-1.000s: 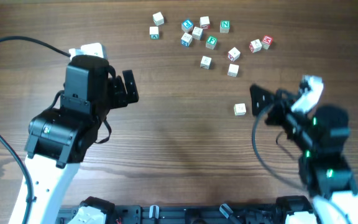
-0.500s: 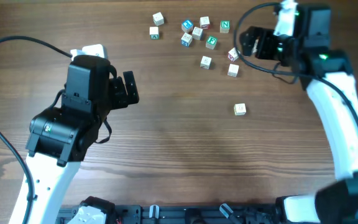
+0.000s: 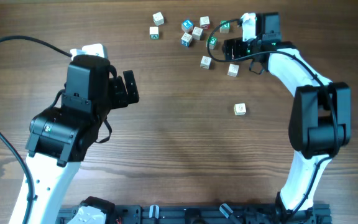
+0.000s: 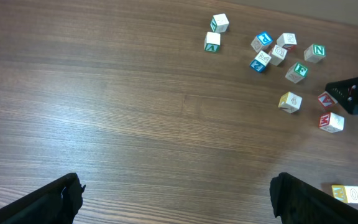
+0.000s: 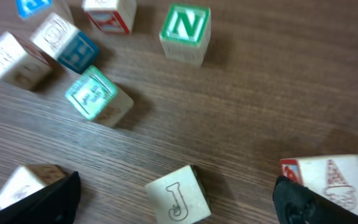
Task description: Form a horizontal line
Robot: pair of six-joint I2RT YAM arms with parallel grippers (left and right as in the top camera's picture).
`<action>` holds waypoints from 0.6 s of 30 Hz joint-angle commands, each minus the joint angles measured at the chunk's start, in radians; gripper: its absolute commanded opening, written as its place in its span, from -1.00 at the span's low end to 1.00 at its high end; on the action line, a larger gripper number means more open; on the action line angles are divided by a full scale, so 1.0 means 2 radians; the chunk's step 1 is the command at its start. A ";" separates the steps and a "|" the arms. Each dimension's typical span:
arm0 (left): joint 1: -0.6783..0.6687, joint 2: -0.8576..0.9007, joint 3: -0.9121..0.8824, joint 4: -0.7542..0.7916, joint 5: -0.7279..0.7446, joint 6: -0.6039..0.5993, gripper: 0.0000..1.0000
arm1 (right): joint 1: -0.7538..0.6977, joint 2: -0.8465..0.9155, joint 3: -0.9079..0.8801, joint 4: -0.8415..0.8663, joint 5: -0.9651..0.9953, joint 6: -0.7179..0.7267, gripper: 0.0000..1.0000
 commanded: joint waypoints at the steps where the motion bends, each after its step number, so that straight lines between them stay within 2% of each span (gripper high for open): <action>1: 0.004 0.002 -0.001 0.002 -0.003 0.002 1.00 | 0.000 0.025 0.011 0.004 0.005 -0.027 0.88; 4: 0.004 0.002 -0.001 0.002 -0.003 0.002 1.00 | 0.000 0.037 0.011 0.001 0.005 -0.035 0.66; 6: 0.004 0.002 -0.001 0.002 -0.003 0.002 1.00 | 0.001 0.037 0.011 -0.001 0.005 -0.034 0.36; 8: 0.004 0.002 -0.001 0.002 -0.003 0.002 1.00 | 0.001 0.039 0.011 -0.002 0.005 -0.035 0.29; 14: 0.004 0.002 -0.001 0.001 -0.003 0.002 1.00 | 0.001 0.039 0.011 -0.004 0.005 -0.031 -0.27; 18: 0.004 0.002 -0.001 0.001 -0.003 0.002 1.00 | 0.001 0.014 0.011 -0.006 0.005 -0.003 -0.49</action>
